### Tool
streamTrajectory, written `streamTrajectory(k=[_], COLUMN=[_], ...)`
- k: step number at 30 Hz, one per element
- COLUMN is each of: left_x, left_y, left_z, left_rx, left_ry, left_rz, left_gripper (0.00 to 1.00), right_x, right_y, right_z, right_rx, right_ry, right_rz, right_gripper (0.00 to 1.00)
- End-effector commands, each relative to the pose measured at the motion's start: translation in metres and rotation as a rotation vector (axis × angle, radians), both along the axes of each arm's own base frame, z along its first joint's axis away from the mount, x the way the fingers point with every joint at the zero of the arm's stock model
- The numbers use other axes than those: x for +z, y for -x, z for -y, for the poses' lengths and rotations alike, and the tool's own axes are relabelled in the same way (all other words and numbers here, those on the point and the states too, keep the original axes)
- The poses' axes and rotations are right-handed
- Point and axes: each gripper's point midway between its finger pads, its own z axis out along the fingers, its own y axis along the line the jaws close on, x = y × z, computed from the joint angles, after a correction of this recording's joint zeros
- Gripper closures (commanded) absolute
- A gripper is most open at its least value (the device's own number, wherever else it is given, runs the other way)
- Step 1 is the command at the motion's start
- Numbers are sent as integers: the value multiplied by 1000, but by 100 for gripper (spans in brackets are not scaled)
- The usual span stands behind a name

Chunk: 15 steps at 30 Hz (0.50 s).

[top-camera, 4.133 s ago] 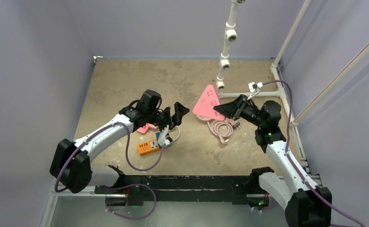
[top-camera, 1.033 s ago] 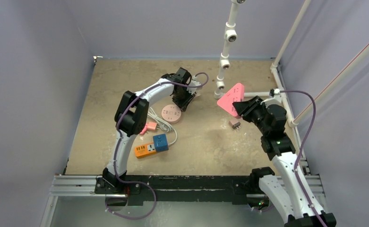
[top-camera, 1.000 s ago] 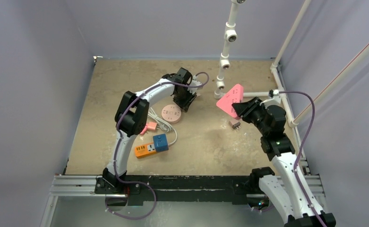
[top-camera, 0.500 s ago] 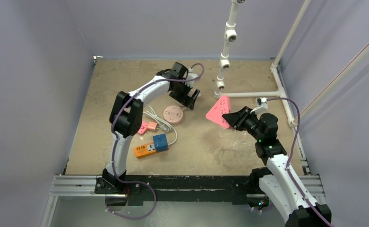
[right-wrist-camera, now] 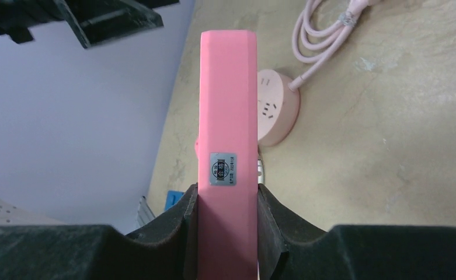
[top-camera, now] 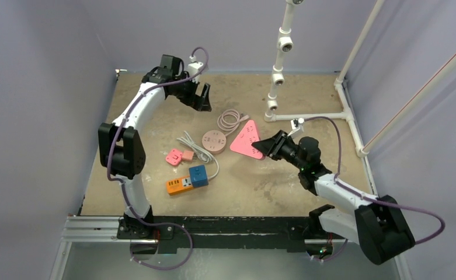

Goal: Insert the plug

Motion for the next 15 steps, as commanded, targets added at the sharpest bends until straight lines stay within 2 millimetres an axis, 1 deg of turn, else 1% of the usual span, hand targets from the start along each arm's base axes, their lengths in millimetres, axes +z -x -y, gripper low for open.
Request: streamTrajectory(k=[1,5,8,11,15], left_x=[-17,-52,-71,-77,-71], left_y=[28,41,52,54,50], left_z=[-6,-27,-35,-36,-36], left_rx=[-176,-333,-413,-442,-450], left_ry=[55,-98,-147,-158,-164], left_rz=[-56,21,46,79,132], left_gripper=[1,1,1,1,1], right_x=[47,45,44,42,41], right_y=[-5,-7,-8,-10,-15], right_z=[-15,-23,-30,-35,-40], right_rx=[58,75,78,70,70], right_ry=[-159,-215,-257,-285,-330], right_rz=[159,152,129,104,90], right_gripper=[100,100,100,100,100])
